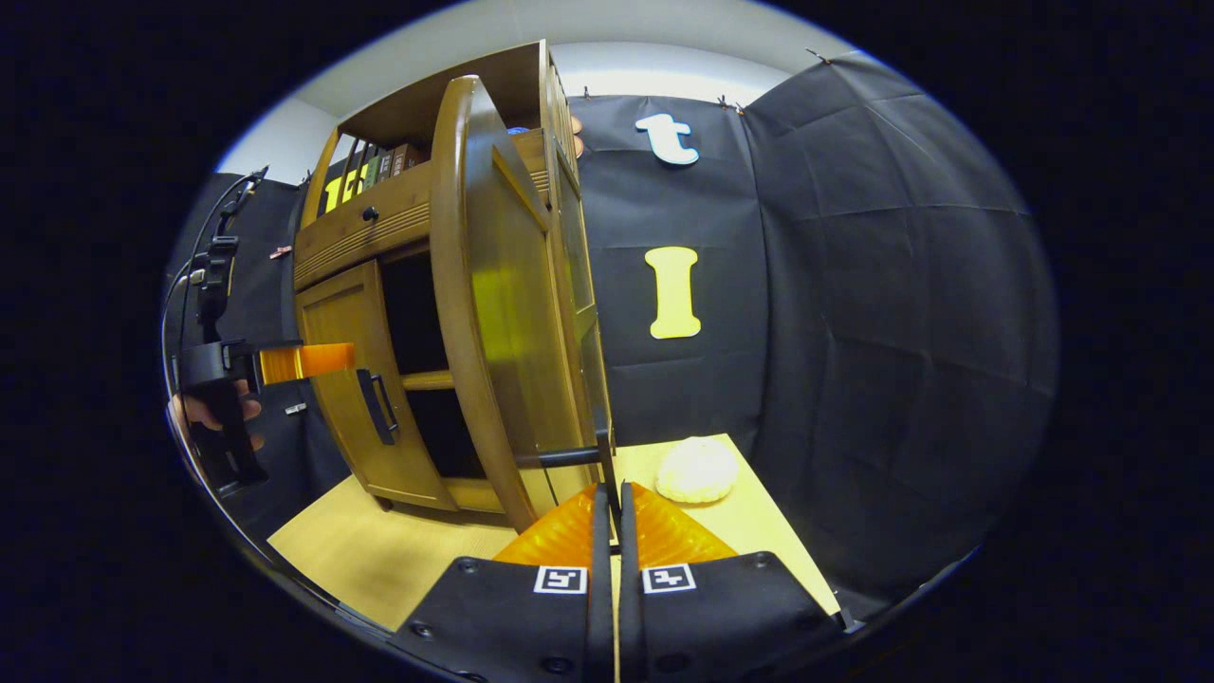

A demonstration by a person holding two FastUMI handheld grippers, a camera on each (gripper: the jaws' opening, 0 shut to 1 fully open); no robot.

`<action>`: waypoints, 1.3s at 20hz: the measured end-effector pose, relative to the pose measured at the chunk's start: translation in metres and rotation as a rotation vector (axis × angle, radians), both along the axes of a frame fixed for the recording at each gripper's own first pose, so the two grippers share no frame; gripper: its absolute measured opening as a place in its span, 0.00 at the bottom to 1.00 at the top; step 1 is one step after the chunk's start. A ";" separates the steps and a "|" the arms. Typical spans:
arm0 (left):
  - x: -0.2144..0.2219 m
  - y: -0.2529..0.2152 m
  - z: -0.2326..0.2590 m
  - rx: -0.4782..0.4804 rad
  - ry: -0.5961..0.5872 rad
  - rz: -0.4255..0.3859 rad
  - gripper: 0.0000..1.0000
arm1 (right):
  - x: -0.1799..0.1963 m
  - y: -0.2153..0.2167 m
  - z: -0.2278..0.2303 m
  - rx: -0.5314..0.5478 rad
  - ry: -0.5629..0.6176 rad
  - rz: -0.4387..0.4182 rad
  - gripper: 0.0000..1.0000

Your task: Open the right door of the double-door shoe cabinet with the right hand, and open the left door with the left hand.

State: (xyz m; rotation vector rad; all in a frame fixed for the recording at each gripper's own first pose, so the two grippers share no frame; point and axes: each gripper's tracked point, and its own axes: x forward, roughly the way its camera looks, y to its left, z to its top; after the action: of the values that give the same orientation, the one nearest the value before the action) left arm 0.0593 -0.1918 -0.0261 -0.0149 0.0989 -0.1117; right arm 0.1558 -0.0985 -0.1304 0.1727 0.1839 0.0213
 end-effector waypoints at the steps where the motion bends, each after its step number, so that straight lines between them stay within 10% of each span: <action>1: 0.004 -0.001 -0.004 -0.007 0.002 -0.004 0.98 | 0.000 0.000 -0.003 0.006 0.004 0.001 0.07; 7: 0.035 0.026 -0.037 0.004 0.034 0.046 0.97 | -0.009 -0.021 -0.001 0.006 -0.001 -0.057 0.26; 12: 0.073 0.065 -0.069 0.022 0.074 0.127 0.96 | -0.027 -0.059 -0.002 -0.023 -0.005 -0.195 0.94; 26: 0.131 0.073 -0.102 0.021 0.116 0.103 0.39 | -0.048 -0.061 0.030 -0.092 -0.054 -0.283 0.98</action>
State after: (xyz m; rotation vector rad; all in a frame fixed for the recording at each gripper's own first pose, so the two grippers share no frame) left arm 0.1907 -0.1188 -0.1282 -0.0050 0.2153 -0.0072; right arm 0.1082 -0.1596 -0.1003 0.1047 0.1049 -0.2630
